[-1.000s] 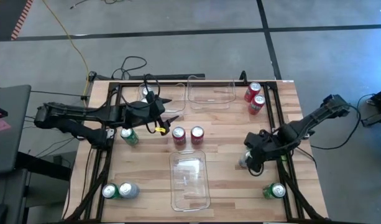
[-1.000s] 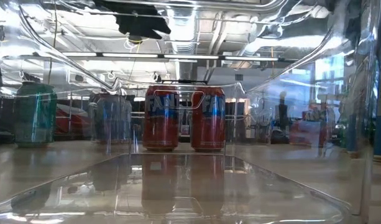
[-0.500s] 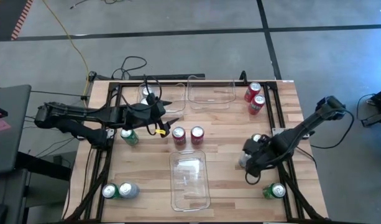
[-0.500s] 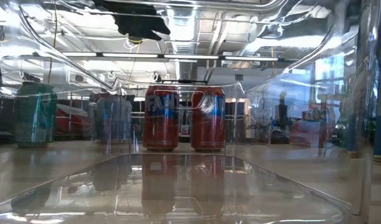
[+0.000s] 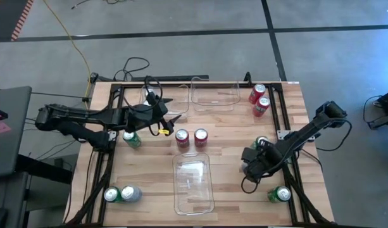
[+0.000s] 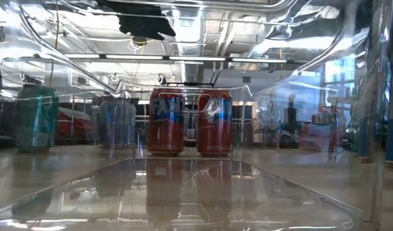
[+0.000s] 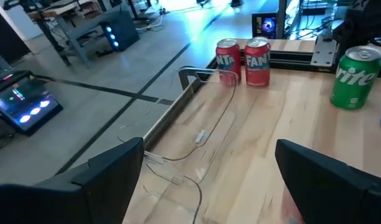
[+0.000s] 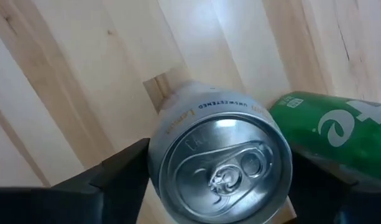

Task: Sort soda cans
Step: Put the right white and blue soda can into the top left transparent bin

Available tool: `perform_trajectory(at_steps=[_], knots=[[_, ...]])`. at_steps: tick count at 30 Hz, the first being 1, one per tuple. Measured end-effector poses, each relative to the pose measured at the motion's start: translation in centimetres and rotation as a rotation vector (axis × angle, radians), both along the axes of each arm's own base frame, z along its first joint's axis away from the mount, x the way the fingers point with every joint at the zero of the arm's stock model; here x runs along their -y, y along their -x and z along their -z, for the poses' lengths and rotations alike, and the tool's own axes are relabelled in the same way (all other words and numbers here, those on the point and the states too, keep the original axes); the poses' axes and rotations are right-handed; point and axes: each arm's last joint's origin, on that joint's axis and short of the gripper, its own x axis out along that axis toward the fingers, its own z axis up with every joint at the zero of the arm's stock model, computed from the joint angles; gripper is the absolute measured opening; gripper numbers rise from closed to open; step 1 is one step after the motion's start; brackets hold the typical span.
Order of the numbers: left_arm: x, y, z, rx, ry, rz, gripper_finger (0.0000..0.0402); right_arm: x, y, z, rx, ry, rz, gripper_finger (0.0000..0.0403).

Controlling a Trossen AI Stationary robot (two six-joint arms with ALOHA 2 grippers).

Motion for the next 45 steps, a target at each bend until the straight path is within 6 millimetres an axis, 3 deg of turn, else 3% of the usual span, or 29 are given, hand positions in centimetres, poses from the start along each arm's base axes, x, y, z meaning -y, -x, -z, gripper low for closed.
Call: perform_trajectory(at_steps=[4, 9, 18, 25, 36, 45], knots=[[0.0, 0.0, 0.0, 0.001, -0.001, -0.003, 0.0353, 0.0, -0.1, 0.0, -0.008, 0.005, -0.035, 0.0292], [0.0, 0.8, -0.8, 0.022, -0.018, -0.008, 0.0350, 0.3, -0.6, -0.6, -0.023, -0.001, -0.083, 0.0287], [-0.2, 4.9, -4.1, 0.156, -0.042, -0.036, 0.0350, 2.2, -3.1, -4.3, 0.079, -0.005, -0.168, 0.0287], [-0.2, 7.5, -4.9, 0.176, -0.025, -0.041, 0.0350, 5.7, -5.0, -7.0, 0.150, 0.082, -0.170, 0.0287], [-0.2, 7.8, -4.2, 0.094, -0.026, -0.041, 0.0350, 12.4, -8.0, -11.8, 0.320, 0.167, -0.150, 0.0287], [-0.7, 8.1, -3.5, 0.022, -0.007, -0.076, 0.0350, 16.3, -13.9, -12.1, 0.261, 0.247, -0.239, 0.0286]])
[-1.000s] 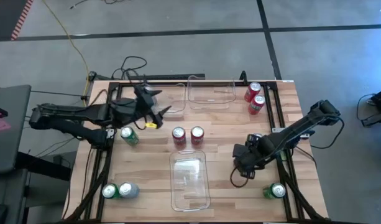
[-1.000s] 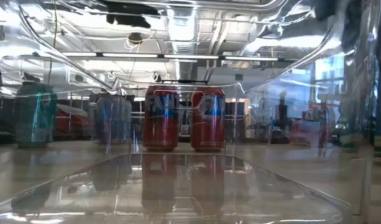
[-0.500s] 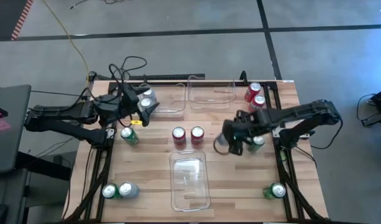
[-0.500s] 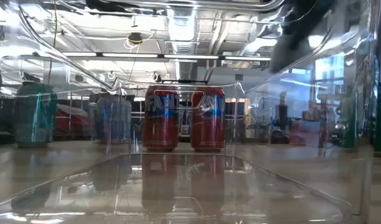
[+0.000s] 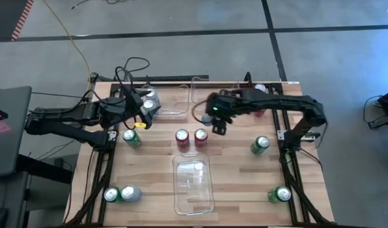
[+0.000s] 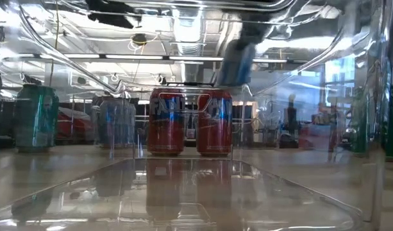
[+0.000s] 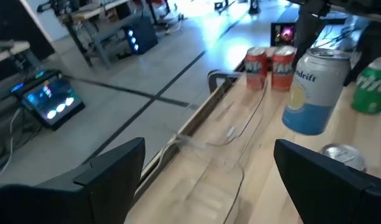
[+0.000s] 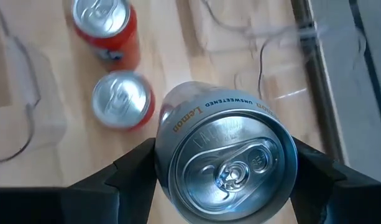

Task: Sort soda cans
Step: Put the right white and blue soda can into the top left transparent bin

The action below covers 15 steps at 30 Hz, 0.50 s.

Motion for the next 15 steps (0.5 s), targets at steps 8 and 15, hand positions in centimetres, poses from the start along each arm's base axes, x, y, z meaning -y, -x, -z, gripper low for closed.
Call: perform_trajectory(at_steps=[8, 15], knots=[[-0.8, 0.4, 1.0, -0.040, 0.068, -0.074, 0.0350, 3.7, -5.0, -1.4, 0.094, 0.103, -0.079, 0.0286], [-1.4, 0.9, 1.5, -0.066, 0.082, -0.186, 0.0350, 7.9, -8.2, -0.9, 0.145, 0.121, -0.064, 0.0286]])
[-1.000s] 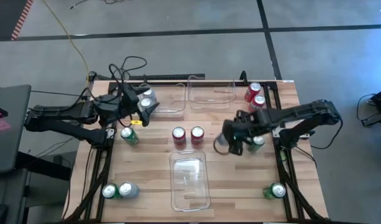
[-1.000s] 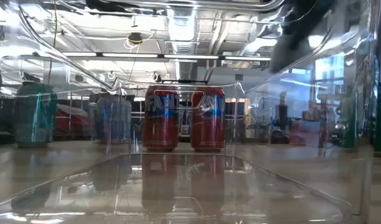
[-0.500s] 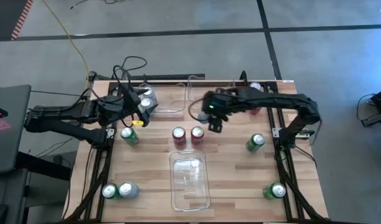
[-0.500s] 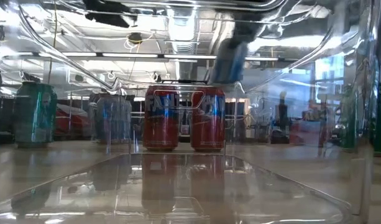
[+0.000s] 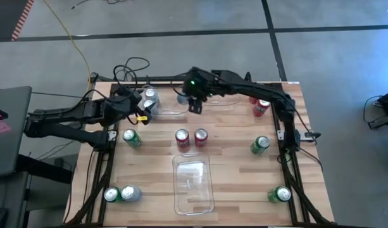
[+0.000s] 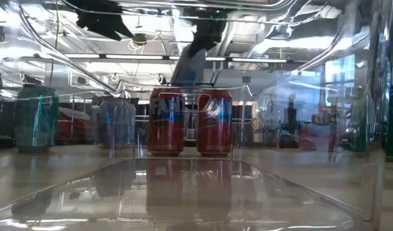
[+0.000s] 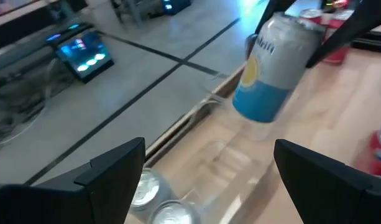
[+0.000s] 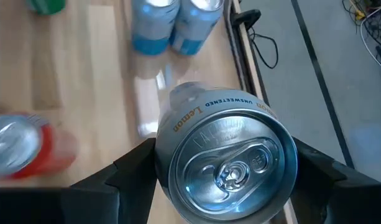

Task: Sort soda cans
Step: Put the right white and blue soda can into the top left transparent bin

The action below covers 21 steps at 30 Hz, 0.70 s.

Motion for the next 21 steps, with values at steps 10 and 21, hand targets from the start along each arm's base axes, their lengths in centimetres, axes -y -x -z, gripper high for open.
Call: perform_trajectory(at_steps=[10, 21], knots=[[-0.8, 0.2, 0.1, -0.023, -0.011, -0.042, 0.0350, 4.2, -4.2, 2.9, 0.048, -0.031, -0.105, 0.0286], [-1.5, 0.5, 0.1, -0.026, -0.008, -0.092, 0.0350, 6.9, -3.3, 4.7, 0.018, -0.128, -0.082, 0.0286]])
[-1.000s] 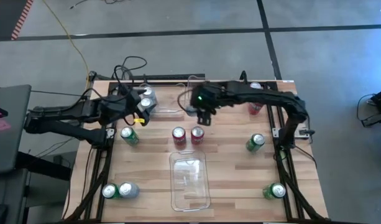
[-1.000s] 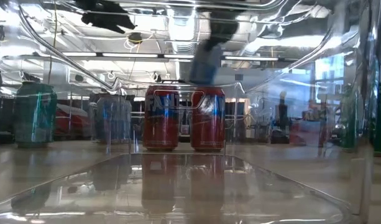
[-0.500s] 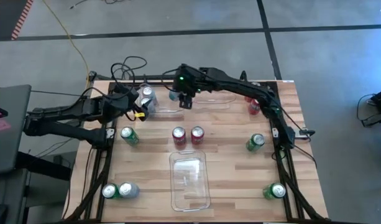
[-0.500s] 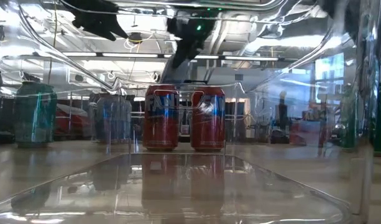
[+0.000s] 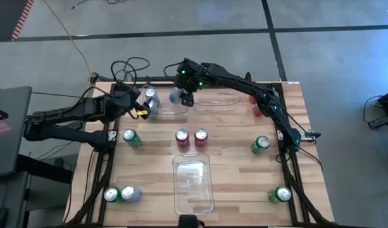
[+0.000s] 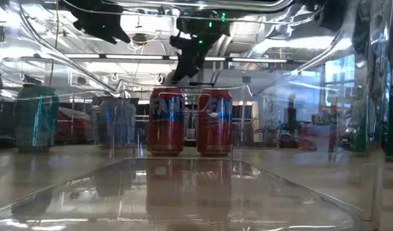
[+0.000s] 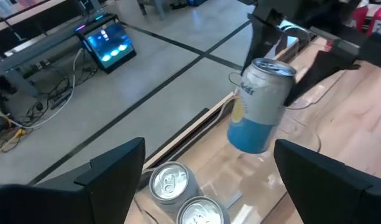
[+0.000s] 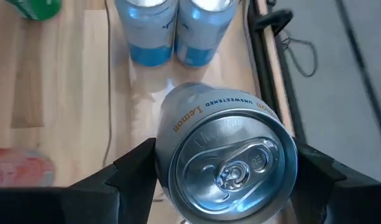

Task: Sort soda cans
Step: Put the right white and blue soda can into the top left transparent bin

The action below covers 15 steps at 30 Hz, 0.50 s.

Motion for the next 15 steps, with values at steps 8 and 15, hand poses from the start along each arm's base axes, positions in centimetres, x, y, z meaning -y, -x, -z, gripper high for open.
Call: perform_trajectory(at_steps=[8, 15], knots=[[-0.6, -2.3, 2.5, -0.066, 0.022, 0.014, 0.0350, 0.0, 0.2, 1.3, -0.043, -0.051, -0.008, 0.0286], [-2.0, -4.6, 6.3, -0.115, 0.065, 0.062, 0.0350, 0.0, -0.1, 1.7, -0.021, -0.054, -0.020, 0.0286]])
